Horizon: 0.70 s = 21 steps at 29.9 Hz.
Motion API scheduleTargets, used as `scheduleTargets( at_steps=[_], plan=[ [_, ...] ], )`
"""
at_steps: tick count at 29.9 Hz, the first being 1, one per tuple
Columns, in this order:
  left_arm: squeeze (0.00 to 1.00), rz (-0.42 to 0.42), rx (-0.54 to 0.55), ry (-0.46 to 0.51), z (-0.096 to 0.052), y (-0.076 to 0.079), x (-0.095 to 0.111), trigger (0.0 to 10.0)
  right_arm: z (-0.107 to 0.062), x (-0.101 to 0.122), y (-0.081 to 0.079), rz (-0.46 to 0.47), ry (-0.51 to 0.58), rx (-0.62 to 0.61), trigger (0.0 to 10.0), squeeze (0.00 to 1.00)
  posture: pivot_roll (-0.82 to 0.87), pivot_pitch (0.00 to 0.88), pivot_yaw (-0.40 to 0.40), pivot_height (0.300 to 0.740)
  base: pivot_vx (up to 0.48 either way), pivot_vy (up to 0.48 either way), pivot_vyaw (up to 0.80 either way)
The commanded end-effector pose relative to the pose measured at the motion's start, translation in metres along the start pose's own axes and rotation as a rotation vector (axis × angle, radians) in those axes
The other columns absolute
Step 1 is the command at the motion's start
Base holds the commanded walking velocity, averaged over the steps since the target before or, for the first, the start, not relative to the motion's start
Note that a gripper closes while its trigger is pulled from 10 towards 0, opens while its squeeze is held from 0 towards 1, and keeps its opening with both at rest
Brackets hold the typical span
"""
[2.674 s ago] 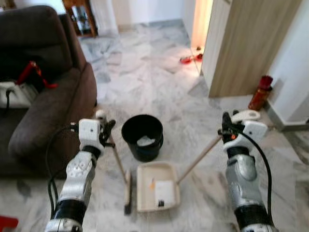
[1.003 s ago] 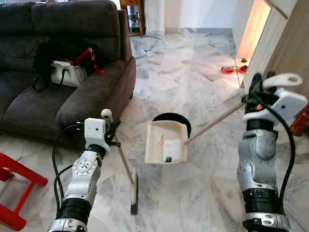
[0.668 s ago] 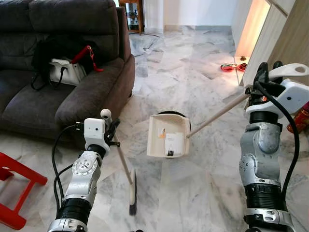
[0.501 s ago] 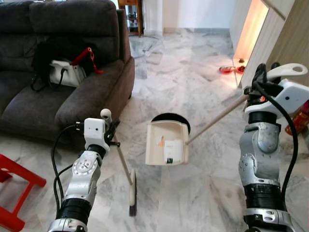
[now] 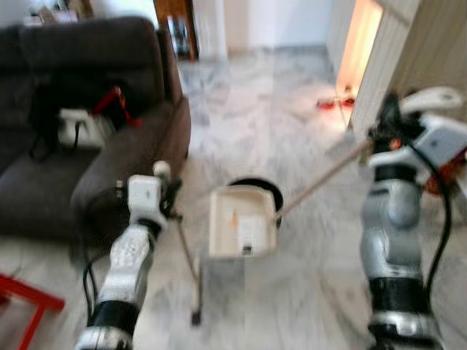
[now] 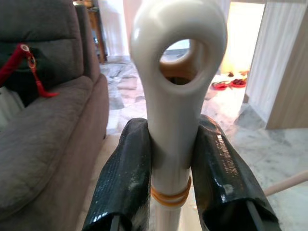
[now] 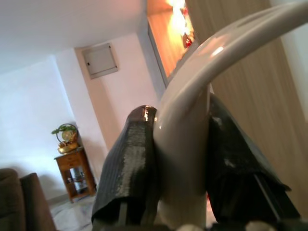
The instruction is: Sweep floor
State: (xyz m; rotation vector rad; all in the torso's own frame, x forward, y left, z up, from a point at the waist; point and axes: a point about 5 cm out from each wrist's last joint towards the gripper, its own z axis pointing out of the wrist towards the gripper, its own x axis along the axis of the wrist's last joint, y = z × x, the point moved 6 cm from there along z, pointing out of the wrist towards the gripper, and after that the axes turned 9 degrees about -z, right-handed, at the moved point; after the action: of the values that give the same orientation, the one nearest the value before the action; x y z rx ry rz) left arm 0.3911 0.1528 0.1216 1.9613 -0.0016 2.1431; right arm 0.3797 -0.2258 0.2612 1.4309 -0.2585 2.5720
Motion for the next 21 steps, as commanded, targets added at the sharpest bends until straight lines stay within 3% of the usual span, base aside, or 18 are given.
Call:
scheduleTargets(
  at_steps=[1, 6, 8, 21],
  plan=[
    [0.00, 0.035, 0.021, 0.046, 0.001, -0.011, 0.014, 10.0, 0.005, 0.024, -0.018, 0.060, 0.084, 0.031, 10.0, 0.00, -0.05, 0.000, 0.062, 0.740, 0.382, 0.247, 0.00],
    [0.00, 0.035, 0.015, 0.073, 0.002, -0.008, 0.019, 10.0, 0.006, 0.015, -0.015, 0.090, 0.044, 0.016, 10.0, 0.00, -0.06, 0.000, 0.037, 0.740, 0.363, 0.240, -0.32],
    [0.00, 0.032, 0.020, 0.087, 0.001, -0.008, 0.021, 10.0, 0.007, 0.016, -0.018, 0.094, 0.049, 0.029, 10.0, 0.00, -0.07, 0.000, 0.032, 0.740, 0.000, 0.000, -0.80],
    [0.00, 0.025, -0.023, 0.064, 0.003, -0.005, 0.017, 10.0, 0.005, 0.027, -0.025, 0.088, 0.089, 0.026, 10.0, 0.00, -0.16, 0.000, 0.092, 0.740, 0.000, 0.000, 0.00]
  ],
)
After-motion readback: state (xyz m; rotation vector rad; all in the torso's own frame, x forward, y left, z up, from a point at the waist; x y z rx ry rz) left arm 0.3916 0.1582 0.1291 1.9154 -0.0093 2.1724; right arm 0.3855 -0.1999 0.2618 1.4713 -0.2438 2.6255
